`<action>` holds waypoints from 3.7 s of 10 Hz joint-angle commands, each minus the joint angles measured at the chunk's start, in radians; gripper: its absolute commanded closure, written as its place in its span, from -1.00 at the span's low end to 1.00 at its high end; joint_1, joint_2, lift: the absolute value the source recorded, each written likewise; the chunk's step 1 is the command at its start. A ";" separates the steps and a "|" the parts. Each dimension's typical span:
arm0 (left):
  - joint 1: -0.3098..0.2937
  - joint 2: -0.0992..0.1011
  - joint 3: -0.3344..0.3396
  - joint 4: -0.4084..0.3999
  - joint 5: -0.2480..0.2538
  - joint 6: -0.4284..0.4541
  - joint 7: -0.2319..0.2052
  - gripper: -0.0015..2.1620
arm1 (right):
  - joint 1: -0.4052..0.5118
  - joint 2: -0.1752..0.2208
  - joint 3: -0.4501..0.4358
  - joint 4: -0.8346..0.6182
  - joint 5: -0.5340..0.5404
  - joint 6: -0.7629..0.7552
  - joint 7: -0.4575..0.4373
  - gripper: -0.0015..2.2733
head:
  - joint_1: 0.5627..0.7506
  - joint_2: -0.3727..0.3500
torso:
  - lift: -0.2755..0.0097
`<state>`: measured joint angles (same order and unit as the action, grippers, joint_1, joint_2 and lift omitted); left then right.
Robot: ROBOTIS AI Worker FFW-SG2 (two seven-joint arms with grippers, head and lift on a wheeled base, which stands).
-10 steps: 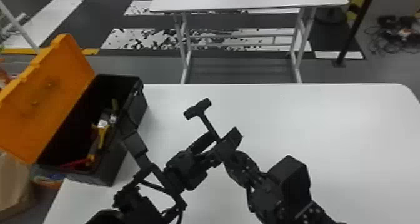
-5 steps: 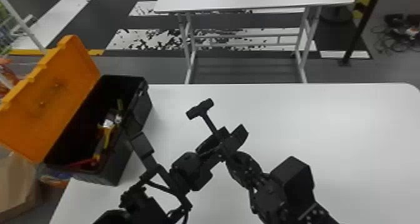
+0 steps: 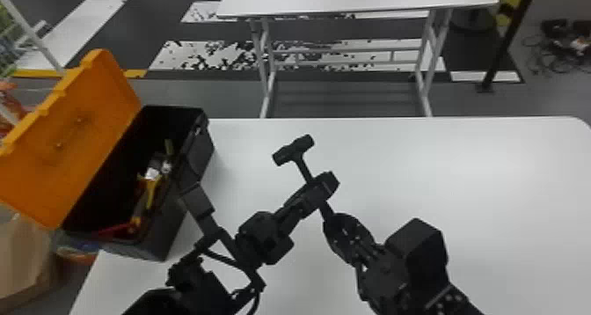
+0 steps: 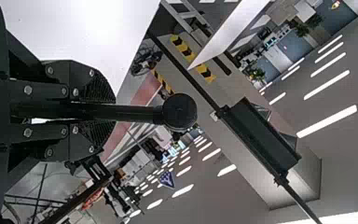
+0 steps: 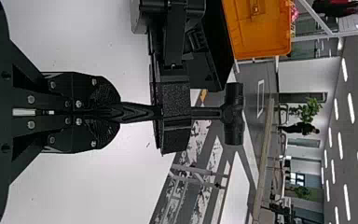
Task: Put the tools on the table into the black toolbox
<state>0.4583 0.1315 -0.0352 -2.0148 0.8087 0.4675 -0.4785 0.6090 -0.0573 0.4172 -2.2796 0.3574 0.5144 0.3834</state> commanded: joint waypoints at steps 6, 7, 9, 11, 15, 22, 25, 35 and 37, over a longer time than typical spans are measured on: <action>-0.016 -0.001 0.023 0.019 0.004 0.001 -0.026 0.93 | 0.002 0.001 -0.005 0.000 -0.021 0.003 -0.006 -0.85 | 0.41 0.44 | 0.41; -0.018 -0.001 0.027 0.019 0.003 0.001 -0.029 0.93 | 0.005 0.001 -0.011 -0.001 -0.034 0.003 -0.009 -0.88 | 0.41 0.43 | 0.41; -0.020 0.007 0.072 0.010 -0.010 0.001 -0.035 0.93 | 0.041 0.001 -0.048 -0.029 -0.060 0.000 -0.023 -0.88 | 0.41 0.43 | 0.41; -0.020 0.008 0.164 -0.016 -0.010 0.010 -0.038 0.93 | 0.080 0.001 -0.135 -0.034 -0.129 -0.024 -0.023 -0.88 | 0.41 0.45 | 0.41; -0.039 0.011 0.360 -0.064 -0.028 0.026 -0.040 0.93 | 0.117 0.008 -0.291 -0.034 -0.245 -0.067 -0.021 -0.88 | 0.41 0.52 | 0.41; -0.138 0.011 0.557 -0.001 -0.198 0.017 -0.055 0.93 | 0.172 0.045 -0.459 0.057 -0.394 -0.386 0.000 -0.88 | 0.41 0.78 | 0.41; -0.244 0.017 0.606 0.102 -0.322 -0.002 -0.074 0.93 | 0.199 0.058 -0.515 0.081 -0.425 -0.475 0.031 -0.87 | 0.41 0.83 | 0.41; -0.162 0.019 0.580 0.186 -0.421 -0.238 -0.029 -0.97 | 0.218 0.058 -0.577 0.124 -0.477 -0.607 0.063 -0.87 | 0.41 1.00 | 0.41; -0.052 -0.013 0.551 0.113 -0.390 -0.269 0.003 -0.97 | 0.215 0.058 -0.606 0.149 -0.511 -0.626 0.075 -0.87 | 0.41 0.91 | 0.41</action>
<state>0.3764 0.1227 0.5243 -1.8842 0.4088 0.2055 -0.4747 0.8246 0.0000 -0.1805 -2.1382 -0.1438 -0.1065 0.4582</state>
